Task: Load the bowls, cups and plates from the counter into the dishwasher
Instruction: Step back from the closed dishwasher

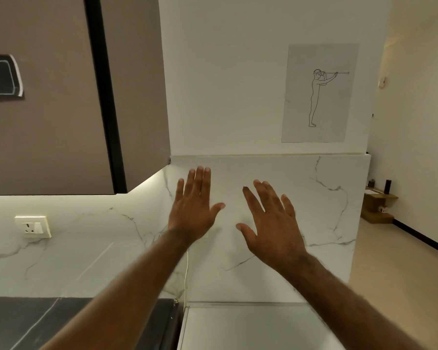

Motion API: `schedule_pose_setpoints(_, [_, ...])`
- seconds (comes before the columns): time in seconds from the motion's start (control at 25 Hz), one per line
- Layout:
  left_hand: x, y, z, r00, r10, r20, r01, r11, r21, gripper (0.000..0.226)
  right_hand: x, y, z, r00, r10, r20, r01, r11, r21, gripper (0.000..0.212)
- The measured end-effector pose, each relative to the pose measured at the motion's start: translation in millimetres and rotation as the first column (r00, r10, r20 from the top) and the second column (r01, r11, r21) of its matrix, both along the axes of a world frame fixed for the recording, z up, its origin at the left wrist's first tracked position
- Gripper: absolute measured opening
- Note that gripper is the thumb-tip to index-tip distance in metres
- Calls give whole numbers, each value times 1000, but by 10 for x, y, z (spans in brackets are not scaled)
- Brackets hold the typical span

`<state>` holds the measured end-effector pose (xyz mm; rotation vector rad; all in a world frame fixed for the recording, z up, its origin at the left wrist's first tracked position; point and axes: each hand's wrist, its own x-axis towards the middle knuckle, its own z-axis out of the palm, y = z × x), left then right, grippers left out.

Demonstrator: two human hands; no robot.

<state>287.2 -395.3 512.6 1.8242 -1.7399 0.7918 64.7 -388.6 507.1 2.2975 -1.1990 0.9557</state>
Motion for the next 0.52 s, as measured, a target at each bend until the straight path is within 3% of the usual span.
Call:
schedule_pose_setpoints(0.28, [-324, 479, 894, 995, 95, 28, -88, 977, -194, 92, -220, 182, 752, 996, 33, 85, -21, 990, -141, 82])
schedule_pose_setpoints(0.52, [-626, 813, 1086, 993, 121, 4, -116, 959, -258, 93, -580, 348, 1055, 986, 49, 156, -21, 984, -176, 82])
